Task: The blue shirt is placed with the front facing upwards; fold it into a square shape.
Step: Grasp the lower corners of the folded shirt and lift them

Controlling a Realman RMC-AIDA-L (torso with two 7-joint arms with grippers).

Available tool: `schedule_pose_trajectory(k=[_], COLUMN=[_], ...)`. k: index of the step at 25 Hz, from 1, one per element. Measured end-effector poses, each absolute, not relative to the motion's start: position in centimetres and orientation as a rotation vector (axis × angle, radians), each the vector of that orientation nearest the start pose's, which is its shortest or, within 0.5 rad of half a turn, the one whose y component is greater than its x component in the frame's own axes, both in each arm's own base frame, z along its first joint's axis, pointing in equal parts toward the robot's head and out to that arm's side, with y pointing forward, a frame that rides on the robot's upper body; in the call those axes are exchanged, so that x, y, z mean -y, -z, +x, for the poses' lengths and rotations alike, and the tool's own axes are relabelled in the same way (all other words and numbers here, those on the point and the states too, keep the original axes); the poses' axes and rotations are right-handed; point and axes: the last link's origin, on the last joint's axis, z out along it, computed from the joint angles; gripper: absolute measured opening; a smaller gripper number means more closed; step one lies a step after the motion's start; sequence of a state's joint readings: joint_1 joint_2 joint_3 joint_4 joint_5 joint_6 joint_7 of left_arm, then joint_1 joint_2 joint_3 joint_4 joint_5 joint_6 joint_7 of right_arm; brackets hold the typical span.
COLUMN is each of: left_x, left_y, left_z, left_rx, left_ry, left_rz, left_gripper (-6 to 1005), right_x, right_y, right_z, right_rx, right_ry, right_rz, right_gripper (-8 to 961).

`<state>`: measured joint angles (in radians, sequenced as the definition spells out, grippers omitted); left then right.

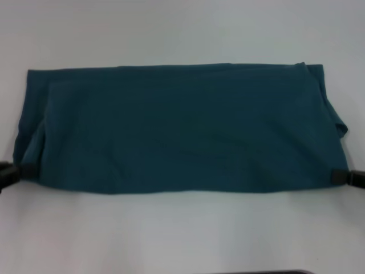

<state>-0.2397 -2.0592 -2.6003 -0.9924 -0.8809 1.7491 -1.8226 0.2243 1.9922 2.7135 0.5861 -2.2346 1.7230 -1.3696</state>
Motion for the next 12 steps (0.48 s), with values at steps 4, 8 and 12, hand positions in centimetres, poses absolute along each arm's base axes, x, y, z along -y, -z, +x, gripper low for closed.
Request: schedule_pose_trajectory(k=[4,8,12], left_x=[-22.5,-21.4,-21.0], left_y=[-6.6,-6.5,-6.9], left_z=[-35.6,-36.4,-37.0], left_rx=[1.373,1.403,1.42], left_ry=[0.384,0.356,0.344], left_rz=[-2.488,-2.479,-2.444], left_gripper=[15,14,14], right_x=[-19.0,-18.0,-17.5], right_y=[-2.9,-2.6,-2.7], right_z=[37.9,38.2,38.5], right_rx=[-1.681,-1.691,-1.698], right_ry=[-0.696,-0.697,-0.706], right_rz=[-2.342,-2.336,-2.307], right_gripper=[18,21,24])
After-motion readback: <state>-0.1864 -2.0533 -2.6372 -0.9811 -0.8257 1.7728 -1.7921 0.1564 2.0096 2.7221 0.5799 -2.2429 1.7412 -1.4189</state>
